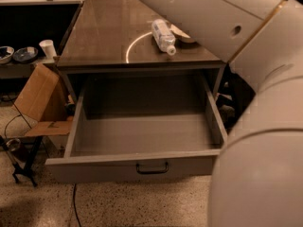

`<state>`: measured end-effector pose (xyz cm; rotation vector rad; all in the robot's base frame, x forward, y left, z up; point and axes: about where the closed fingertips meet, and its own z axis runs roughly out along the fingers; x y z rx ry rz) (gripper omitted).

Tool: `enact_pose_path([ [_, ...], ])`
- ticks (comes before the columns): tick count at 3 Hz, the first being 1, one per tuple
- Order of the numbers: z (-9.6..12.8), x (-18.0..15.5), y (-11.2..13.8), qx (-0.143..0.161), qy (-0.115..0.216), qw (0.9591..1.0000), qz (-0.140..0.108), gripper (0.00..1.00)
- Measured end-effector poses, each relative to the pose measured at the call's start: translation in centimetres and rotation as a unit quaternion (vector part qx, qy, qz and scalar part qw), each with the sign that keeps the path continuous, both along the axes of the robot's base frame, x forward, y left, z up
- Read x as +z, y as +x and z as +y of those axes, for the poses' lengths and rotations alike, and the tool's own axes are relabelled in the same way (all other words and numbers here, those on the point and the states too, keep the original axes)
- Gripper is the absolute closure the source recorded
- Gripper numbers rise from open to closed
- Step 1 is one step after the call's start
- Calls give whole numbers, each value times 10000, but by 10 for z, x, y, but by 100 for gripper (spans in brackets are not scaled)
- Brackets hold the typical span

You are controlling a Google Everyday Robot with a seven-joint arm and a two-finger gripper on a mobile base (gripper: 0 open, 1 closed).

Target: Pick brown chip bag from top drawer and place on counter

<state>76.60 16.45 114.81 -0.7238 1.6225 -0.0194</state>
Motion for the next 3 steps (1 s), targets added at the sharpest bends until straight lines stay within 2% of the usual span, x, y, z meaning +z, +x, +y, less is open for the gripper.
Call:
enact_pose_path([
  [1, -3, -34, 42, -30, 17, 9999, 147, 100],
  [2, -11, -75, 80, -148, 63, 9990, 424, 100],
  [3, -11, -96, 108, -218, 82, 9988, 424, 100],
])
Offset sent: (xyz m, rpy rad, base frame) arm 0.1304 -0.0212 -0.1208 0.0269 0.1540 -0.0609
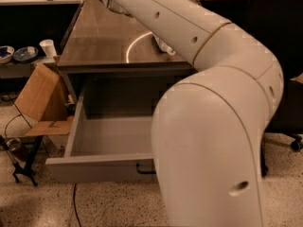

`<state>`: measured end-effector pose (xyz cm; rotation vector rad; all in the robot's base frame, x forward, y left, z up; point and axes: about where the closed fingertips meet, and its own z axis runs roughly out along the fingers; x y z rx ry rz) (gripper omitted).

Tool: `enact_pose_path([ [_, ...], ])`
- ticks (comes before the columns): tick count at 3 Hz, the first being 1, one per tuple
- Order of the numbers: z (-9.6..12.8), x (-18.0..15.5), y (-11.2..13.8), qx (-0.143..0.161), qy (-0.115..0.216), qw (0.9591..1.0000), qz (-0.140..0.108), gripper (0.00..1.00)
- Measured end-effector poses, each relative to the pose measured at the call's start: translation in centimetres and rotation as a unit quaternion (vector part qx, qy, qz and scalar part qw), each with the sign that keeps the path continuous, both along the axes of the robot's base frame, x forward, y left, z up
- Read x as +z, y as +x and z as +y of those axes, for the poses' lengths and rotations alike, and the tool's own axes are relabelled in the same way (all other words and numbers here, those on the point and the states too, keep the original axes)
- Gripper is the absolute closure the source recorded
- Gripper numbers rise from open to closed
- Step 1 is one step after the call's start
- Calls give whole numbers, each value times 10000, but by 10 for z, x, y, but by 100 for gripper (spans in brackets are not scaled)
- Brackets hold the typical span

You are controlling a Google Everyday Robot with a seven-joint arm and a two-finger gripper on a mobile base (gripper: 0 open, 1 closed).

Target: Pick brown chip bag from top drawer and place on counter

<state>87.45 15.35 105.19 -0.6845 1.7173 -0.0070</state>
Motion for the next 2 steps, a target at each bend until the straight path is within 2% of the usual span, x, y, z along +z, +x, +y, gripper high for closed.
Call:
enact_pose_path([
  [1, 12, -12, 21, 122, 71, 9998, -106, 81],
  [2, 26, -31, 29, 269, 44, 9996, -31, 58],
])
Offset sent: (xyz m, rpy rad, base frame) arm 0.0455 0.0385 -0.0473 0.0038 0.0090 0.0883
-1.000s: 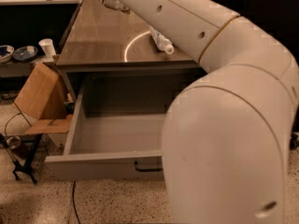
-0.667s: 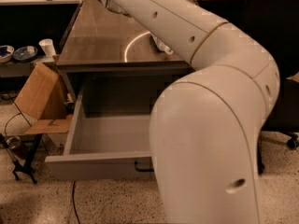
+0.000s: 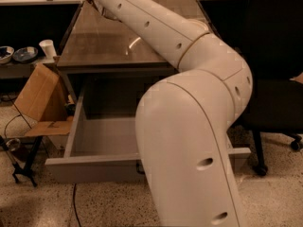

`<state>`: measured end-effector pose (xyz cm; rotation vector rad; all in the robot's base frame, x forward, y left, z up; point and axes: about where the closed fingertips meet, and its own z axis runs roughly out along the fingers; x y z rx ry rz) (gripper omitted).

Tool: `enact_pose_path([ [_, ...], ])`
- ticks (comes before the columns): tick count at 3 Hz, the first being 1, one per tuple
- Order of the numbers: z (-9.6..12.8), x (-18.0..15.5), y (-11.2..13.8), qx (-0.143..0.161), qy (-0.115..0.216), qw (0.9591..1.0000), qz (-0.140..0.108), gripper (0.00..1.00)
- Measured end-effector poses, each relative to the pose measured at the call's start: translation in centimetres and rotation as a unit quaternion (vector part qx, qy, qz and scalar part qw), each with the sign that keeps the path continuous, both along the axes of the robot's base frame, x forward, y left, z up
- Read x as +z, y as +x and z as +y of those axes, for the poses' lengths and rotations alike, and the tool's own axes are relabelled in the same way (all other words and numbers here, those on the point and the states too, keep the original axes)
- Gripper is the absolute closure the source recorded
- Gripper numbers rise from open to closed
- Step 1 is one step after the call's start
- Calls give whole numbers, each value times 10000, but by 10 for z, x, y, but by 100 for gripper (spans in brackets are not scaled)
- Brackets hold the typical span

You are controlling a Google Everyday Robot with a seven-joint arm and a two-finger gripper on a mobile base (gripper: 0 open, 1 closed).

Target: Pick brown chip bag from top drawer and place on counter

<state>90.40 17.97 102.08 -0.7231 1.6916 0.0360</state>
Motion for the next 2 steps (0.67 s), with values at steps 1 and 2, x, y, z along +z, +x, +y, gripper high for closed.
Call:
enact_pose_path([
  [1, 4, -24, -1, 111, -77, 9997, 218, 34],
  [2, 4, -37, -6, 171, -89, 9992, 342, 11],
])
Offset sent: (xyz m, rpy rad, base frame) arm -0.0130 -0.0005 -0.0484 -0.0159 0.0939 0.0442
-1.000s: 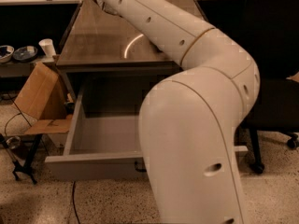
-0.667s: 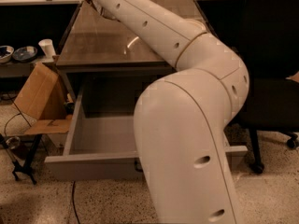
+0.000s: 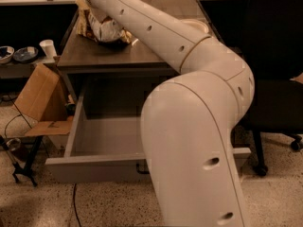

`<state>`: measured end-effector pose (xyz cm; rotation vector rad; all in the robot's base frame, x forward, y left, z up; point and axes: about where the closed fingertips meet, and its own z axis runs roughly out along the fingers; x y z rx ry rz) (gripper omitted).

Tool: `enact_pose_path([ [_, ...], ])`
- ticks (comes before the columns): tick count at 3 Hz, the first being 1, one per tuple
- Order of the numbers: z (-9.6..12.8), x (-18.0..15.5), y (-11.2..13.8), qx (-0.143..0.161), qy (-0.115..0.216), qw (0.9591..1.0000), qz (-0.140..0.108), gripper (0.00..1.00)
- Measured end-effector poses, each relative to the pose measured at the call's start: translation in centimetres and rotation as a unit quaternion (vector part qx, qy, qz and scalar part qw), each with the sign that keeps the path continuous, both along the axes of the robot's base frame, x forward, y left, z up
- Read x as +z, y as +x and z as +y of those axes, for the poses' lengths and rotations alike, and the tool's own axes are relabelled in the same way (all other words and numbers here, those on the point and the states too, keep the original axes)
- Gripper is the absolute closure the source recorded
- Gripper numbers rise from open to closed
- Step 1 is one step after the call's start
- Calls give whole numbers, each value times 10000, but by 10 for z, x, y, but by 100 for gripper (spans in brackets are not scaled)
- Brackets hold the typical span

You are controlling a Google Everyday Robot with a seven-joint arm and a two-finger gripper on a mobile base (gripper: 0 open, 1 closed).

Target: Pick brown chip bag from top drawer and place on counter

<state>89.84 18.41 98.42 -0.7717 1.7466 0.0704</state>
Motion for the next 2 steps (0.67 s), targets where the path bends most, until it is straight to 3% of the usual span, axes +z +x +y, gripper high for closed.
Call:
enact_pose_path([
  [1, -2, 2, -6, -13, 79, 10000, -57, 0],
  [2, -6, 10, -10, -127, 231, 9996, -126, 0],
])
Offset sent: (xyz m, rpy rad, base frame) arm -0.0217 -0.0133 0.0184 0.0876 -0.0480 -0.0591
